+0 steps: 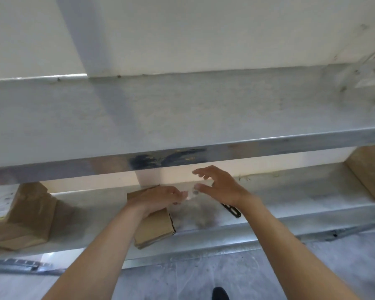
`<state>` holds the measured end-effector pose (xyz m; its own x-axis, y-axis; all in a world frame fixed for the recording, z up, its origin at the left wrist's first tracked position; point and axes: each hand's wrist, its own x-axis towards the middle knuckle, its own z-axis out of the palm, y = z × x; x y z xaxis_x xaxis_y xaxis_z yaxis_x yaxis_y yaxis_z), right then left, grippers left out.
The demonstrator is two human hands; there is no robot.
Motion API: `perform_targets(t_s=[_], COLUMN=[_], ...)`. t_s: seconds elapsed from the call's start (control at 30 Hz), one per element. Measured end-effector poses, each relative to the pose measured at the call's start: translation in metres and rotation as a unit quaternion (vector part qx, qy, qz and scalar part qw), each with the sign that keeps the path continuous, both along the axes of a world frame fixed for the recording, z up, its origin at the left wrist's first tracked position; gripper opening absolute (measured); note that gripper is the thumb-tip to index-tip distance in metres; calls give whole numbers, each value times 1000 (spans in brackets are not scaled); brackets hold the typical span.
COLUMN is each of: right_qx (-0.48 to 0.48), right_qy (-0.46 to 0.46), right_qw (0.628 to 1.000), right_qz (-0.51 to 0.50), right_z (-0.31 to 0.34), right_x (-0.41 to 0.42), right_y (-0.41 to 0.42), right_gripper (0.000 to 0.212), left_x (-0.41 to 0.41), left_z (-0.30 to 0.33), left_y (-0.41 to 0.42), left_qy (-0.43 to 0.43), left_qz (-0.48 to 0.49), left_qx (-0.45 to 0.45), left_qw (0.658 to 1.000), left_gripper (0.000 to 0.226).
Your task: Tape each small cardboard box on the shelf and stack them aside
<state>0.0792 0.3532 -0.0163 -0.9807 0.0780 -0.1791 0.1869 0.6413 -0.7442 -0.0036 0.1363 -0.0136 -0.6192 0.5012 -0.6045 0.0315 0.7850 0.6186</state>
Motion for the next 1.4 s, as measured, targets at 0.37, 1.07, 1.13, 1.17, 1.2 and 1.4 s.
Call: perform_targets(t_s=[0.37,1.07,1.13,1.17,1.2,1.4], right_qx=[281,-154,-264,-305,-330,-357], right_qy=[-130,-133,-129,-129,-129,-124], right_qw=[940,977,946,930,919,902], right_qz=[-141,-69,-137,-160,-174,-210], right_z=[-89,-47,-43,-41,-38,-32], right_x=[56,86,83,81,79,65], right_y=[17,-92,-106,-110,-114,-124], right_gripper=[25,34,36,36,36,24], left_x=[-10,-11,-11,-11,-12,-15], left_z=[-12,-11,-11,-11,-11,-17], left_y=[-1,-4,-3,-3,-3,-5], left_qy=[-77,-131,-130,-131,-133,-141], left_qz=[21,40,43,43,42,43], left_qx=[67,74,70,67,66,70], left_qw=[995,988,988,988,988,987], left_gripper=[35,33,33,34,34,41])
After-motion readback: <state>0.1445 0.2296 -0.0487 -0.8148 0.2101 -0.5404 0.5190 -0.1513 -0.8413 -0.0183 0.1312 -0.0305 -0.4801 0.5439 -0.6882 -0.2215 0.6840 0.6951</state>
